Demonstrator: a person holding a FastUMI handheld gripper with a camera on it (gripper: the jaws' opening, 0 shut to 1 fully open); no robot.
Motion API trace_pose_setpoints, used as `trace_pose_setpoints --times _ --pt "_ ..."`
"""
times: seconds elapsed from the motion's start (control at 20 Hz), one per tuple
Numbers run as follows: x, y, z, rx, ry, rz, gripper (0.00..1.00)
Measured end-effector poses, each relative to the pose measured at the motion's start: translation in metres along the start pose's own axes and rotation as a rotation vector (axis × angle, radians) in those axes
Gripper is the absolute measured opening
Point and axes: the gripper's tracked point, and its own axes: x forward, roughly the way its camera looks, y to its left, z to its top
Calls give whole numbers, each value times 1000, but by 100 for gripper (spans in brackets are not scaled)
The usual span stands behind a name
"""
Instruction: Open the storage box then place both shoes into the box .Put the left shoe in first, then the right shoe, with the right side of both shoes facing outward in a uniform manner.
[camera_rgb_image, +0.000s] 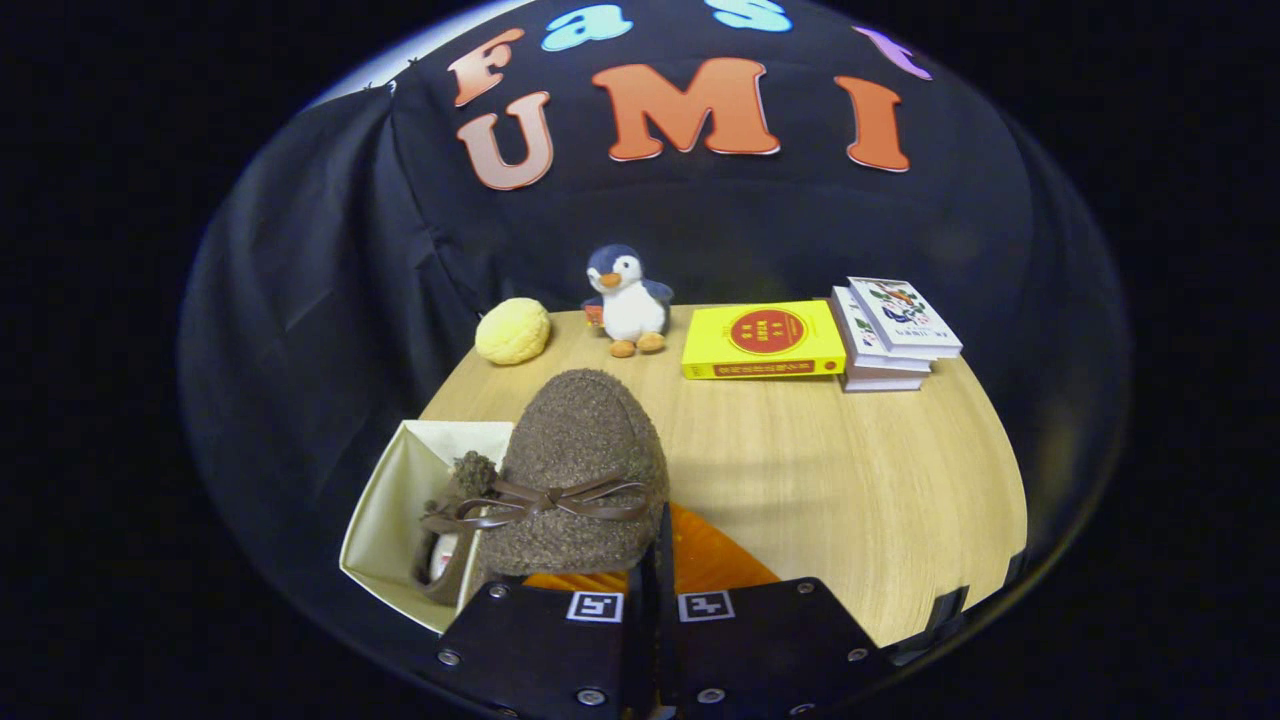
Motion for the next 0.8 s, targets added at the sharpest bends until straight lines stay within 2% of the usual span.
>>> trace_pose_setpoints --times 0.4,0.8 --pt "33 120 -5 -75 82 63 6" --pt "87 155 -55 -142 207 -26 6"
